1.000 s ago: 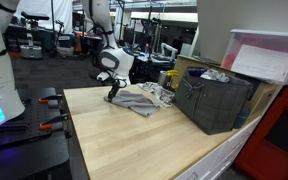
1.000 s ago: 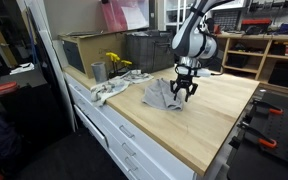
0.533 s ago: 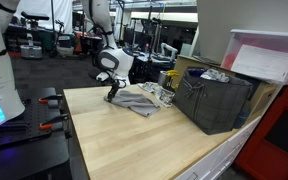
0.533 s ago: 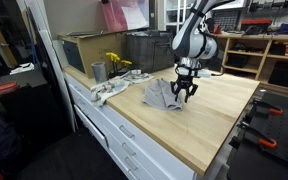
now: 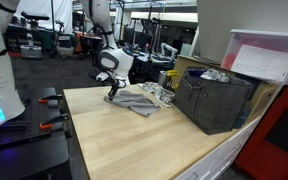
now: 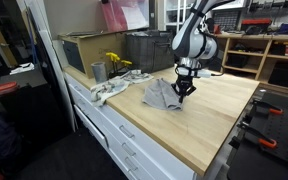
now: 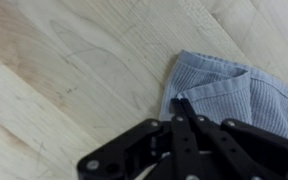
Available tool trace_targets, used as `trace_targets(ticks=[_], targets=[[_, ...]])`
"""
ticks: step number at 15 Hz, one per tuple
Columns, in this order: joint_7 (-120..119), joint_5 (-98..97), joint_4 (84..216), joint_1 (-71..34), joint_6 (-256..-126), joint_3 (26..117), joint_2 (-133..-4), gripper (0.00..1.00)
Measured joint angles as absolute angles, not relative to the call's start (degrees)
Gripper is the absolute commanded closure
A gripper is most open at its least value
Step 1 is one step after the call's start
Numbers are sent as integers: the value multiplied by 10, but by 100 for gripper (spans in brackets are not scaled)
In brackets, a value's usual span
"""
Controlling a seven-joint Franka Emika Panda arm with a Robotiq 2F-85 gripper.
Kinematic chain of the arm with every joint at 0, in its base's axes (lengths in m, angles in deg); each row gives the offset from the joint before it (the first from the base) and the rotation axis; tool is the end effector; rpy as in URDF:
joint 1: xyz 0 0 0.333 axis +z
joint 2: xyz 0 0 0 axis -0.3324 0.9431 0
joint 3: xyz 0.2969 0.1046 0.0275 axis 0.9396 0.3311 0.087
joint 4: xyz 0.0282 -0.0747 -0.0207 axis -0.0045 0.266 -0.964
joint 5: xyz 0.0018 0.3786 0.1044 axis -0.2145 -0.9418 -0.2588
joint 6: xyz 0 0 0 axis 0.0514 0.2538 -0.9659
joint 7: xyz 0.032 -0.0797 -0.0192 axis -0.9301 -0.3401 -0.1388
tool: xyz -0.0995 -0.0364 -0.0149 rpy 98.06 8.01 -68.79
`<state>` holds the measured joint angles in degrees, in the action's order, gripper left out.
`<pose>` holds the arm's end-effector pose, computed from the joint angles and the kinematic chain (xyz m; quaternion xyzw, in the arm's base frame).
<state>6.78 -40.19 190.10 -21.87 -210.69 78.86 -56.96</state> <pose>0.4971 -0.0086 0.1204 -0.9137 0.3796 0.0682 0.1283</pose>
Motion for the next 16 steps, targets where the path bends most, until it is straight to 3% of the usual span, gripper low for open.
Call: trace_targets(ticks=[16], targets=[[104,-372,1830,-184,-2106,799,-598,100]])
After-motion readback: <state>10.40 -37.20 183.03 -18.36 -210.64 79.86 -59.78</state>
